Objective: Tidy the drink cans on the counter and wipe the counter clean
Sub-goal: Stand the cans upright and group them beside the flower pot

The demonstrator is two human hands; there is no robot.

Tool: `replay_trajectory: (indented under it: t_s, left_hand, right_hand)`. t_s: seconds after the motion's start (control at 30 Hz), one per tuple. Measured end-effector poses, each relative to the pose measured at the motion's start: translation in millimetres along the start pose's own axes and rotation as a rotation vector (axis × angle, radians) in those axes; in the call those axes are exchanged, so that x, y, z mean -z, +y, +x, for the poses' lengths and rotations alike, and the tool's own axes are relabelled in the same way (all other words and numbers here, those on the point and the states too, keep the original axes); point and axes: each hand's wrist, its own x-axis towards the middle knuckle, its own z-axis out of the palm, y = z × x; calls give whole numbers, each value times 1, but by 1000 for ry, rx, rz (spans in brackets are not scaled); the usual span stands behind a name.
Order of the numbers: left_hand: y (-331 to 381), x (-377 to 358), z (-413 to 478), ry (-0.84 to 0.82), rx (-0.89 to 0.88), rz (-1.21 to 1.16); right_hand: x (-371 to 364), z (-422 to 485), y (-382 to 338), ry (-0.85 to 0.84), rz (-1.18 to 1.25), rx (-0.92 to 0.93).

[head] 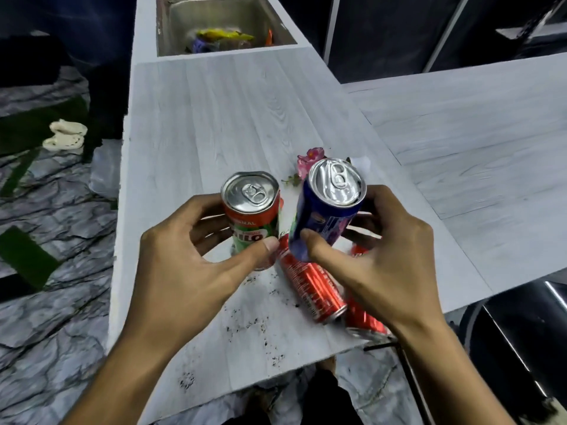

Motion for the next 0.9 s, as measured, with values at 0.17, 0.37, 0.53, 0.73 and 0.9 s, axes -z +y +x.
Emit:
replay_trajectory:
  t_s: [0.17, 0.37, 0.53, 0.73, 0.9]
  left_hand:
    - [7, -63, 31, -29, 16, 22]
    - [11, -139, 71, -42, 49, 71]
    - [15, -190, 104, -75, 62, 119]
    - [16, -250, 146, -75, 97, 99]
    - [14, -293, 183, -50, 99, 83]
  right_hand:
    - [37, 38, 44, -11, -23, -32]
    - [78, 83, 103, -26, -40, -50]
    - [107, 119, 146, -16, -43, -61]
    - [134, 159, 194, 36, -46, -94]
    - [150, 195, 228, 108, -72, -118]
